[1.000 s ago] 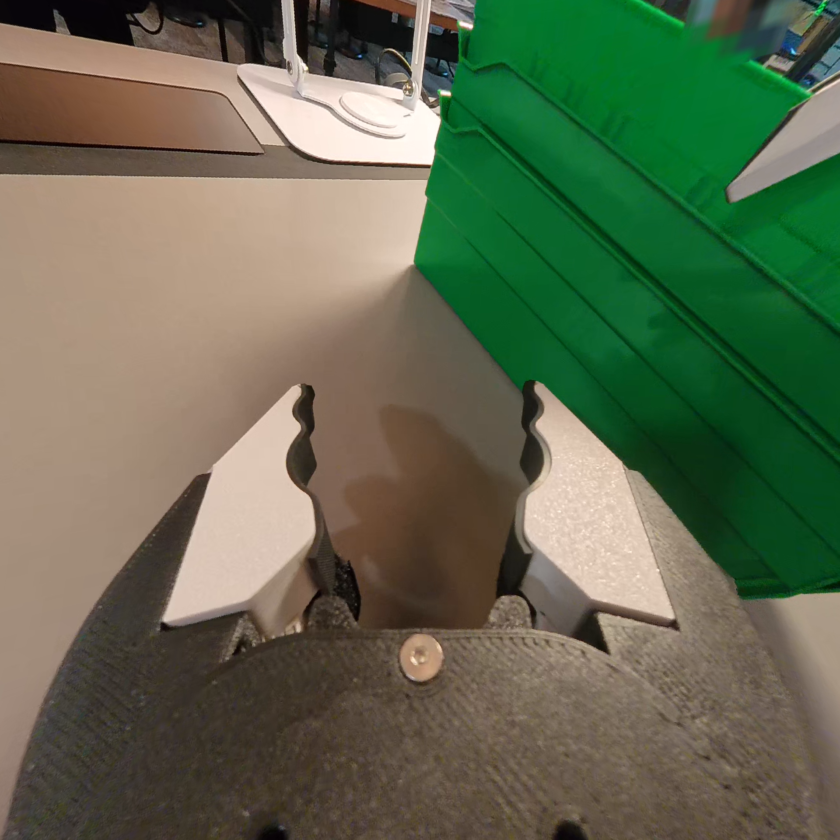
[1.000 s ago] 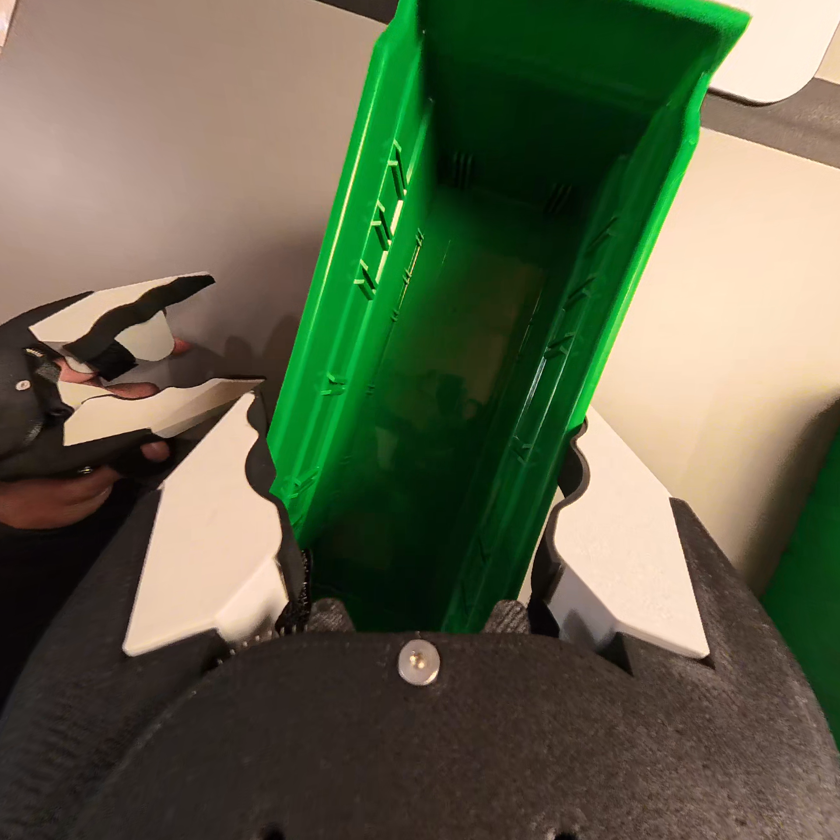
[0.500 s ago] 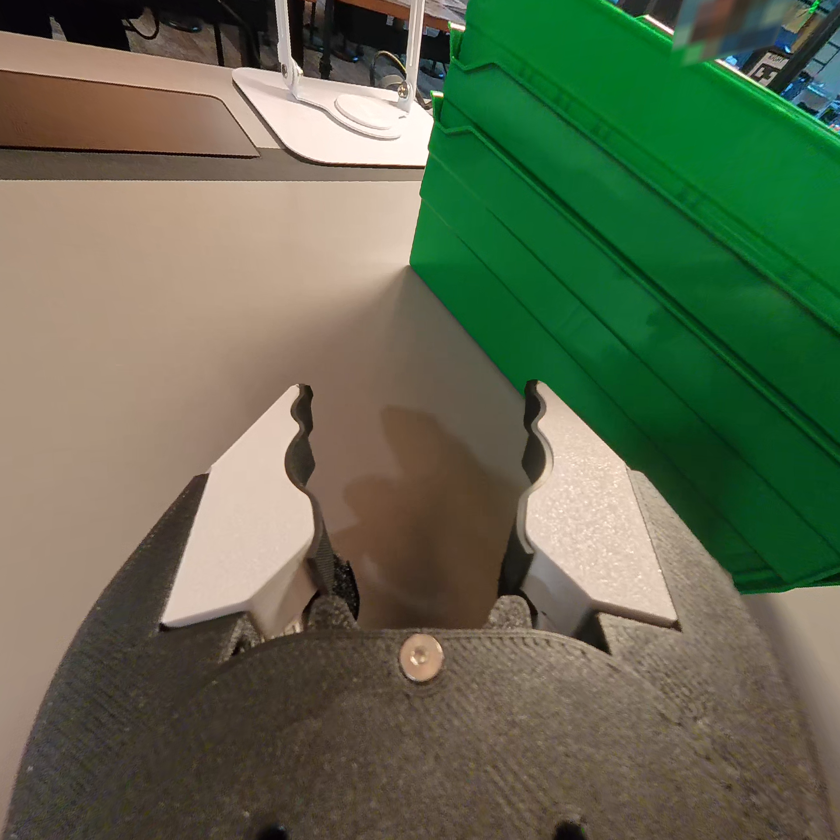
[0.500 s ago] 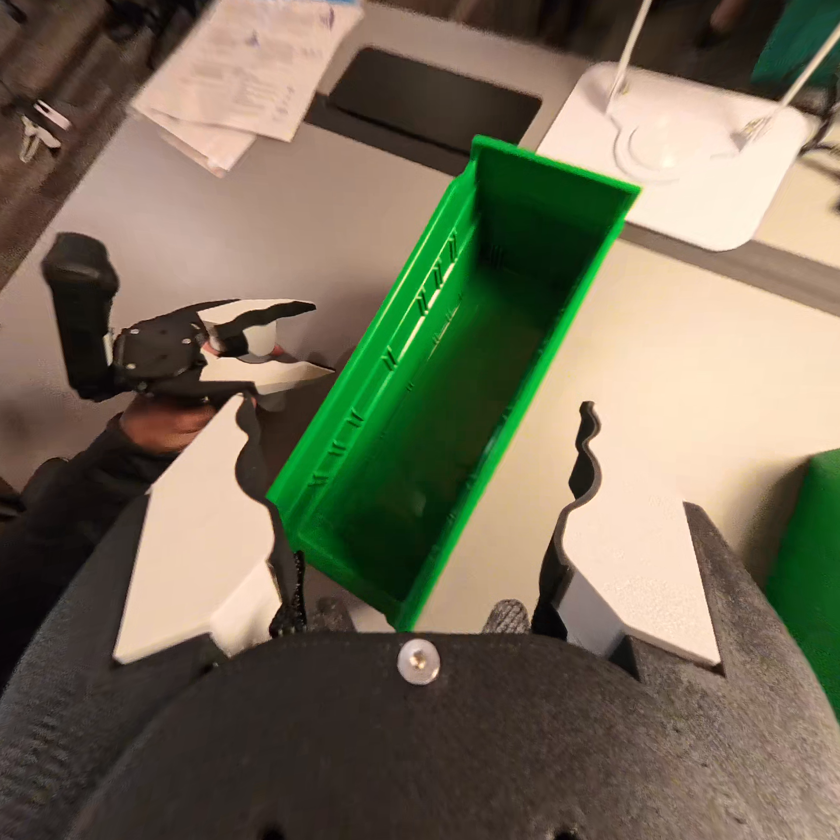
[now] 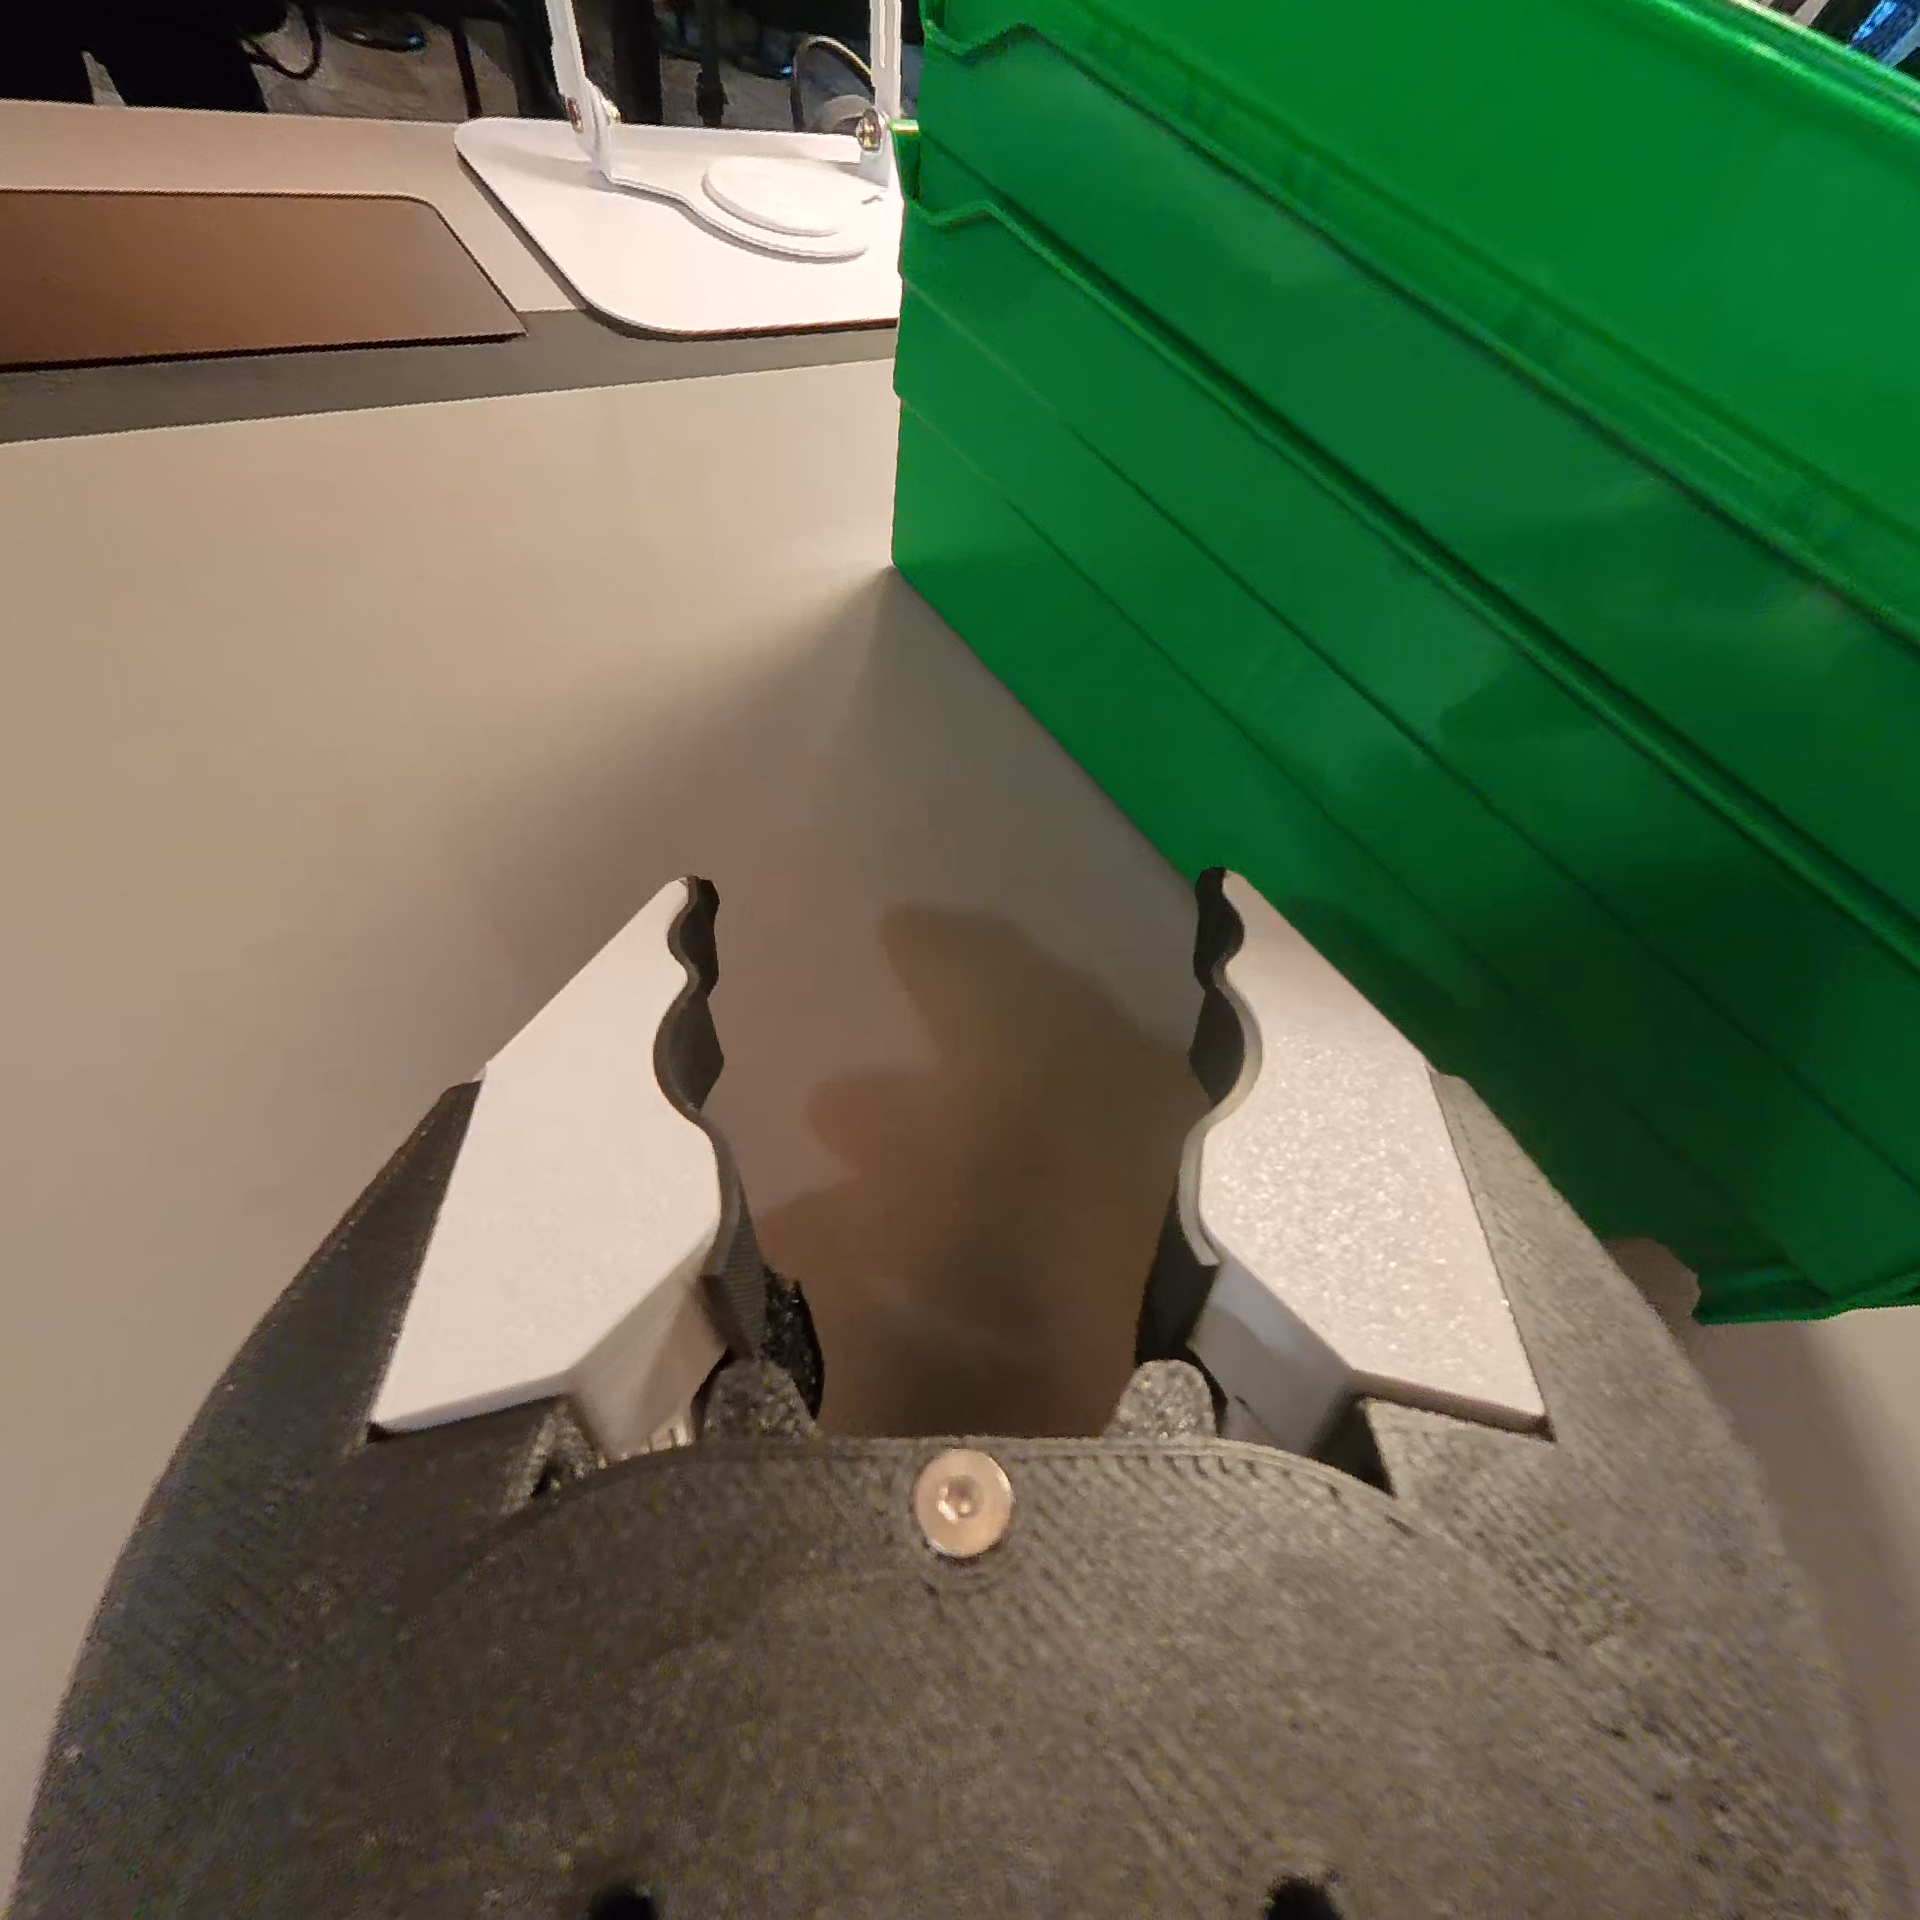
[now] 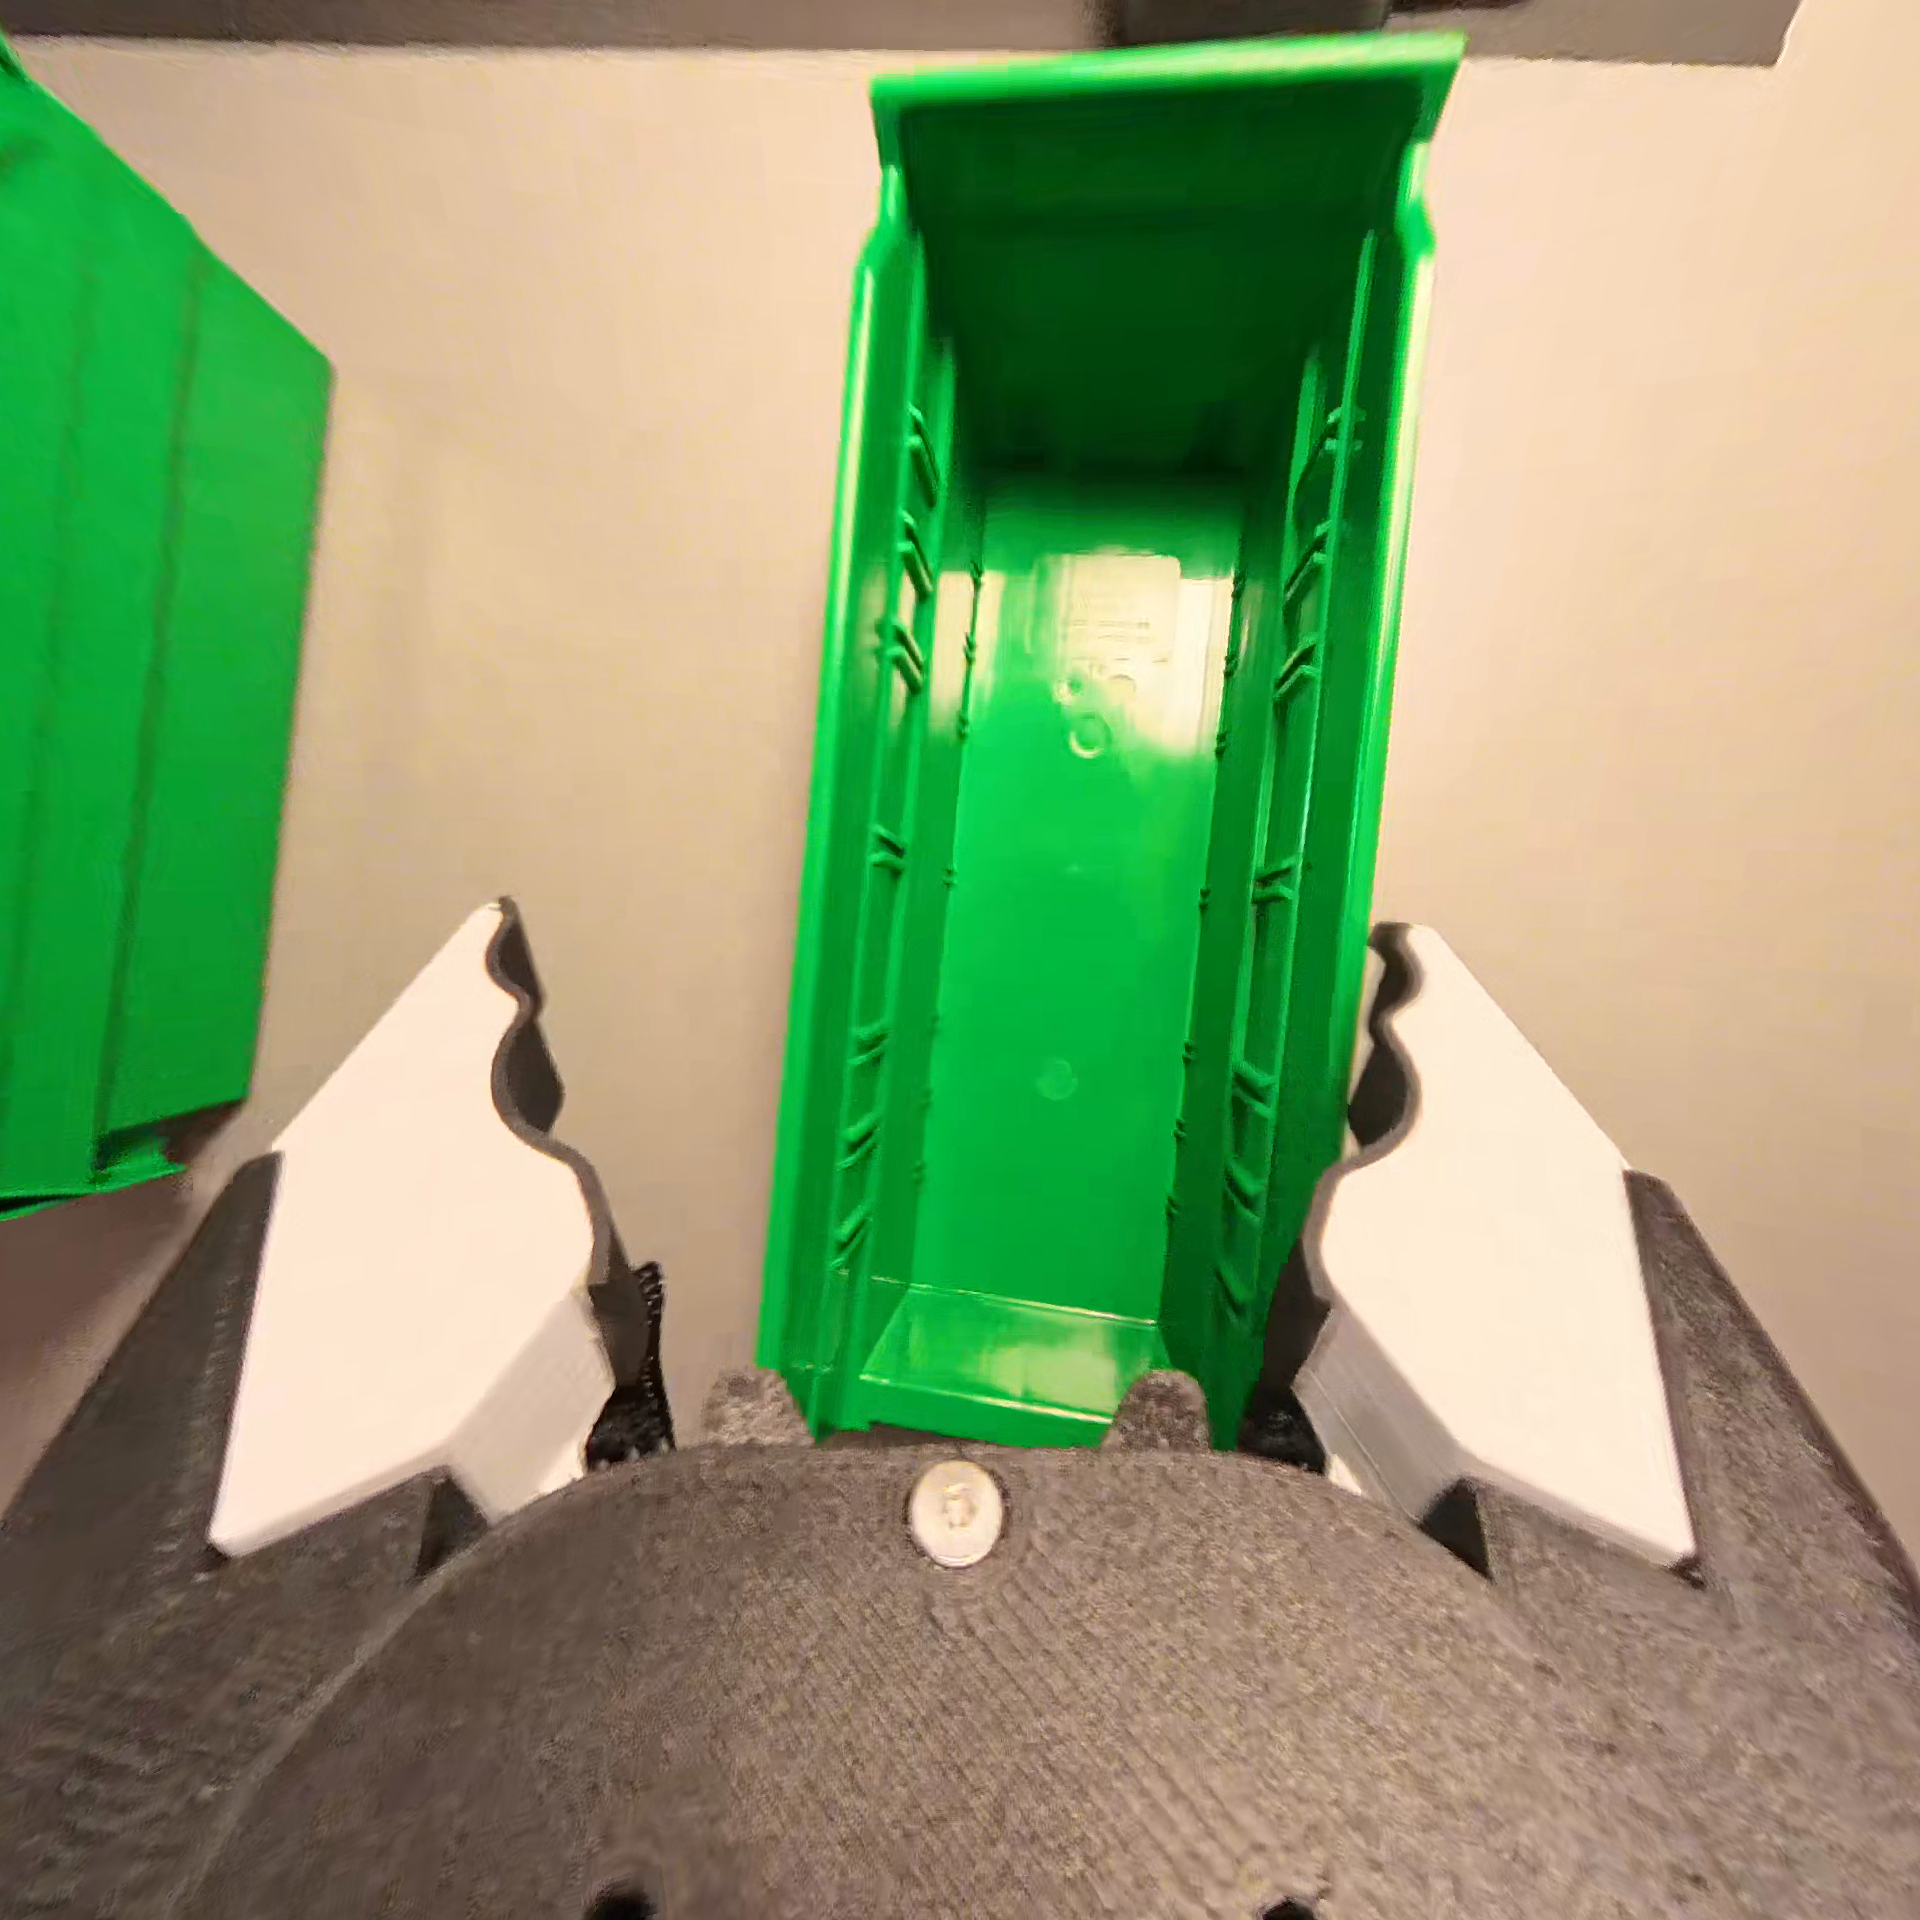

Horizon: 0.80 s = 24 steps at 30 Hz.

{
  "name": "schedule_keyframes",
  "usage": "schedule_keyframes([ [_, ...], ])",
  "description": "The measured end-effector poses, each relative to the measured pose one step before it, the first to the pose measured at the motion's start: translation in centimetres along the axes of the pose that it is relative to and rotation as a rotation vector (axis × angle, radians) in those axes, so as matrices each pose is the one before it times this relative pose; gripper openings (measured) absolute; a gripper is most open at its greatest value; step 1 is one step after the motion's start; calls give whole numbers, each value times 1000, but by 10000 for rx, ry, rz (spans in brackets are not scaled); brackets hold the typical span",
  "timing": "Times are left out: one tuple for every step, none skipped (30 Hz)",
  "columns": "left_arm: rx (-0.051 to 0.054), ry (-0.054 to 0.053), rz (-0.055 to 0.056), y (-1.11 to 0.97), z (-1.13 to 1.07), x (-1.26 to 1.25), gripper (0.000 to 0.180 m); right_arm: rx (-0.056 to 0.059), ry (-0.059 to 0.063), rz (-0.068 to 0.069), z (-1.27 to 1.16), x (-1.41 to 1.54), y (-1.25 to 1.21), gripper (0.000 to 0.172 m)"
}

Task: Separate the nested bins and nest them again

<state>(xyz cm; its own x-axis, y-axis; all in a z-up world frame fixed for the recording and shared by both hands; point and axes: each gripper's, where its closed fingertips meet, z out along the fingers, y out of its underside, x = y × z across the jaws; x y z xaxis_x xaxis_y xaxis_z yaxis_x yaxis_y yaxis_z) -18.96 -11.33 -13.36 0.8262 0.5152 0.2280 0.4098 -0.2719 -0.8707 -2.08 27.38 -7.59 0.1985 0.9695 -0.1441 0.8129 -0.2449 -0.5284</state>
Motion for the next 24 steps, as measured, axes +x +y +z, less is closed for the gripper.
schedule_keyframes([
  [-3,-8,-10,-4,6,-21,92,-157,214,-172,506,380,263,156],
  [14,-3,-34,-20,-11,-26,92,-224,178,-170,455,209,296,156],
  [14,13,-38,-16,-15,-29,92,-200,229,-185,409,280,187,157],
  [3,19,-40,-10,-3,-17,92,-174,254,-150,377,374,101,157],
  [-7,23,-37,9,3,-12,92,-170,210,-127,370,338,96,157],
  [-10,26,-21,15,17,13,92,-219,146,-127,344,217,200,158],
  [-12,22,-1,8,11,33,92,-196,155,-137,294,232,193,158],
  [-11,14,15,14,5,28,92,-111,119,-118,199,183,92,159],
  [-6,8,23,14,9,35,92,-22,0,-48,110,5,-8,159],
  [-7,5,19,6,4,36,92,-71,-6,-56,161,-14,88,159],
  [-14,5,13,14,19,26,92,-187,65,-91,334,66,276,159],
  [-17,3,14,20,9,18,92,-280,-83,-60,498,-175,436,158],
  [-12,2,16,17,9,24,92,-378,239,-155,599,289,633,160],
  [-2,2,10,9,-1,18,92,-200,537,-305,349,745,304,160],
  [3,7,-1,0,-2,19,92,-50,206,-113,70,231,-8,158],
  [-1,6,-4,8,-12,15,92,-78,101,5,-81,155,-6,153],
  [0,5,3,-8,-4,7,92,178,22,103,-251,148,-408,141],
  [1,2,6,3,-3,7,92,222,-194,155,-331,-66,-469,130],
  [4,-5,1,-2,-1,1,92,4,-232,38,-222,-198,-133,125],
  [7,-3,-3,-16,-7,-5,92,21,-73,46,-268,-8,-151,119],
  [8,-6,-10,-6,-11,-12,92,52,-77,42,-299,-33,-177,115],
  [8,-5,-12,-10,-7,-18,92,48,-298,50,-203,-395,-154,112],
  [8,-2,-15,-12,-11,-24,92,49,-364,76,-158,-498,-143,111],
  [11,2,-21,-14,-17,-20,92,16,-276,62,-75,-417,-65,111],
])
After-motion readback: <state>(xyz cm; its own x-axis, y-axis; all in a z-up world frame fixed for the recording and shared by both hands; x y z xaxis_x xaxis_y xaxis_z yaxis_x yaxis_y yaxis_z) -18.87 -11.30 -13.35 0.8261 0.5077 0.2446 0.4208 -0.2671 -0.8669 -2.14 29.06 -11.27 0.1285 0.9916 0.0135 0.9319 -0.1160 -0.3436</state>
